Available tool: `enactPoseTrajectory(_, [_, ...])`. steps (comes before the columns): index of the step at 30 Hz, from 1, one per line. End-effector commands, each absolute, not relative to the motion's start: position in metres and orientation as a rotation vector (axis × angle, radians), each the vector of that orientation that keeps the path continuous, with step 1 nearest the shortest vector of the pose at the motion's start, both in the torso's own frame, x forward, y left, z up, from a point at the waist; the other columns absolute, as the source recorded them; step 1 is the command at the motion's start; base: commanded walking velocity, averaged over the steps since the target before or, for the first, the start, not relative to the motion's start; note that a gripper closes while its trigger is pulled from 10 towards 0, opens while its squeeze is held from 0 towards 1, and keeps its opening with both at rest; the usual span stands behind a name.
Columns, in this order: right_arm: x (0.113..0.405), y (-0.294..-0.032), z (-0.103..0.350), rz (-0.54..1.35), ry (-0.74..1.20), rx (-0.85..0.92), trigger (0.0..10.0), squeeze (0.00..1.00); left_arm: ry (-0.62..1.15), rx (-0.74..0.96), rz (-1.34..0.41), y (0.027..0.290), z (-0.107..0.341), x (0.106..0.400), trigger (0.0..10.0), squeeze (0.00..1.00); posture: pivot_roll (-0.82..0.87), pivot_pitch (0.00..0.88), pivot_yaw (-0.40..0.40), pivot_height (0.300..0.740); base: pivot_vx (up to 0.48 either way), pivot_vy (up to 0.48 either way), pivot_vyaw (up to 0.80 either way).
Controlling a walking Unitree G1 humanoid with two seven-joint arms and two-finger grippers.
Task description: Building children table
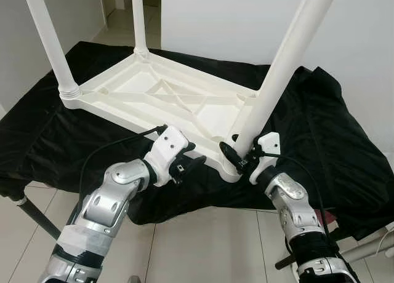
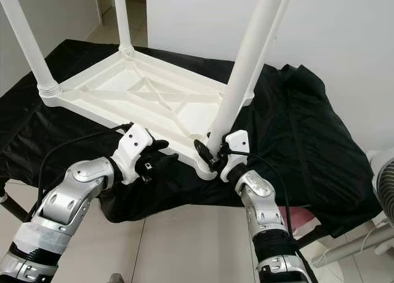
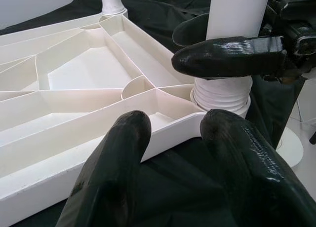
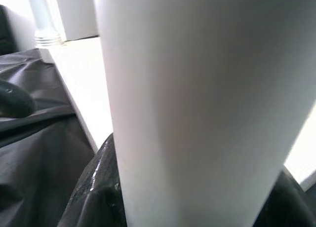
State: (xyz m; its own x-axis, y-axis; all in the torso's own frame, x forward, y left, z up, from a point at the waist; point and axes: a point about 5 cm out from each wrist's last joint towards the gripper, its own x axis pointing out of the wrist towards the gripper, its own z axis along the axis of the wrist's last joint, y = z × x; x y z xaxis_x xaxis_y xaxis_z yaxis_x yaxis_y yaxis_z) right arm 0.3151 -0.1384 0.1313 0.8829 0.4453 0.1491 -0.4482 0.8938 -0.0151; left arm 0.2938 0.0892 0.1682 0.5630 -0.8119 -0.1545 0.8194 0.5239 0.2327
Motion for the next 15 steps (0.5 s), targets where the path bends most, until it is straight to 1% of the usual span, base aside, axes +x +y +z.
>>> enactPoseTrajectory(1, [0.317,-0.145,0.14,0.318,-0.171,-0.001,10.0,0.0,0.033,0.293,-0.939,0.089,0.167,0.294,10.0,0.0,0.04,0.037,-0.096,0.74,0.0,0.0,0.0])
enactPoseTrajectory(2, [0.316,-0.145,0.137,0.264,-0.151,-0.017,10.0,0.0,0.034,0.292,-0.938,0.089,0.167,0.294,10.0,0.0,0.03,0.038,-0.095,0.74,0.0,0.0,0.0])
enactPoseTrajectory(3, [0.316,-0.145,0.137,0.264,-0.151,-0.017,10.0,0.0,0.034,0.292,-0.938,0.089,0.167,0.294,10.0,0.0,0.03,0.038,-0.095,0.74,0.0,0.0,0.0])
enactPoseTrajectory(5, [0.312,-0.14,0.131,0.163,-0.107,-0.018,10.0,0.0,0.033,0.289,-0.939,0.089,0.167,0.294,10.0,0.0,0.03,0.038,-0.095,0.74,0.0,0.0,0.0])
enactPoseTrajectory(6, [0.312,-0.14,0.131,0.163,-0.107,-0.018,10.0,0.0,0.033,0.289,-0.939,0.089,0.167,0.294,10.0,0.0,0.03,0.038,-0.095,0.74,0.0,0.0,0.0])
enactPoseTrajectory(7, [0.31,-0.138,0.128,0.101,-0.095,-0.016,10.0,0.0,0.033,0.289,-0.939,0.089,0.167,0.293,10.0,0.0,0.03,0.041,-0.099,0.74,0.0,0.0,0.0])
enactPoseTrajectory(8, [0.306,-0.137,0.126,0.027,-0.082,0.012,10.0,0.0,0.032,0.29,-0.939,0.089,0.167,0.293,10.0,0.0,0.04,0.043,-0.102,0.74,0.0,0.0,0.0])
enactPoseTrajectory(9, [0.306,-0.137,0.126,0.027,-0.082,0.012,10.0,0.0,0.032,0.29,-0.939,0.089,0.167,0.293,10.0,0.0,0.04,0.043,-0.102,0.74,0.0,0.0,0.0])
enactPoseTrajectory(10, [0.304,-0.137,0.124,-0.021,-0.074,0.031,10.0,0.0,0.032,0.29,-0.938,0.089,0.168,0.294,10.0,0.0,0.04,0.043,-0.102,0.74,0.0,0.0,0.0])
enactPoseTrajectory(12, [0.297,-0.122,0.122,-0.026,-0.062,0.077,10.0,0.0,0.029,0.288,-0.933,0.089,0.168,0.294,10.0,0.0,0.04,0.043,-0.103,0.74,0.0,0.0,0.0])
enactPoseTrajectory(13, [0.297,-0.122,0.122,-0.026,-0.062,0.077,10.0,0.0,0.029,0.288,-0.933,0.089,0.168,0.294,10.0,0.0,0.04,0.043,-0.103,0.74,0.0,0.0,0.0])
enactPoseTrajectory(15, [0.294,-0.107,0.127,0.065,-0.089,0.083,10.0,0.0,0.029,0.285,-0.933,0.089,0.168,0.294,10.0,0.0,0.04,0.043,-0.1,0.74,0.0,0.0,0.0])
